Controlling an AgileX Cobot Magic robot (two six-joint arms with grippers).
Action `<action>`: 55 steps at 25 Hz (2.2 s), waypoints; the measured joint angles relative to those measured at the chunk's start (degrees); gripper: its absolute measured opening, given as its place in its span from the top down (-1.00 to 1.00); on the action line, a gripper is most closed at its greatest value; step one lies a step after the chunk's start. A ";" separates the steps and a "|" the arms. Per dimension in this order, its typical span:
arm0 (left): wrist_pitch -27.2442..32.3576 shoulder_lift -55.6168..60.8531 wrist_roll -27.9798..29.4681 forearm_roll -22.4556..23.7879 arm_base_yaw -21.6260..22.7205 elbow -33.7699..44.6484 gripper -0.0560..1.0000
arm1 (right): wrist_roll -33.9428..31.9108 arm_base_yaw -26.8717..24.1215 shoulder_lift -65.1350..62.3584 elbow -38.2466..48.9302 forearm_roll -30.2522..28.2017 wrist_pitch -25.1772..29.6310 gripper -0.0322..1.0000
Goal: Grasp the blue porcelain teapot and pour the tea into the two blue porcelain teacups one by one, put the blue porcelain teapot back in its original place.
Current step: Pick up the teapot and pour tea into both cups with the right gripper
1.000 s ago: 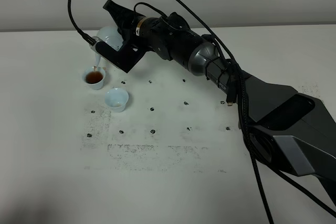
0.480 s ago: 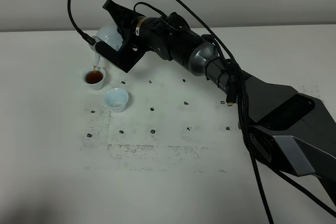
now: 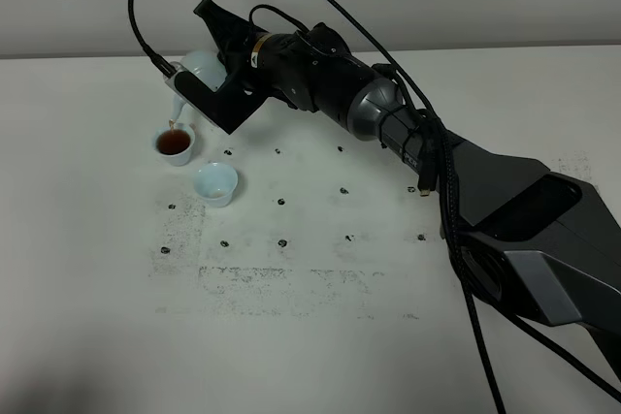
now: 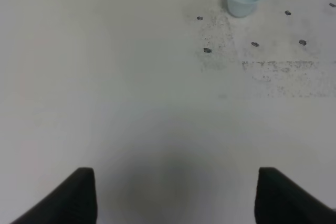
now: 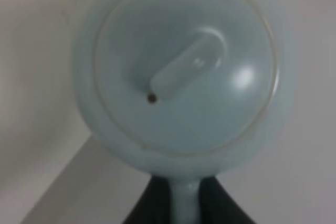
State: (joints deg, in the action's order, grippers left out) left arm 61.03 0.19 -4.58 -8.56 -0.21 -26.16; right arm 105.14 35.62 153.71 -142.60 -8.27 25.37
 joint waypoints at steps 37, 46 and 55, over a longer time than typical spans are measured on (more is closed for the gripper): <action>0.00 0.00 0.00 0.00 0.00 0.00 -0.25 | -84.72 0.41 -11.38 -0.13 17.14 35.05 0.85; 0.00 0.00 0.00 0.00 0.00 0.00 -0.25 | -85.05 -1.92 -6.04 -0.13 17.45 32.10 0.85; 0.00 0.00 0.00 0.00 0.00 0.00 -0.25 | -83.60 -2.81 -2.24 -0.13 20.01 30.80 0.85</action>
State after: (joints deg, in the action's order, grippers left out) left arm 61.03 0.19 -4.58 -8.56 -0.21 -26.16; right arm 21.54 32.81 151.47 -142.73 11.75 56.18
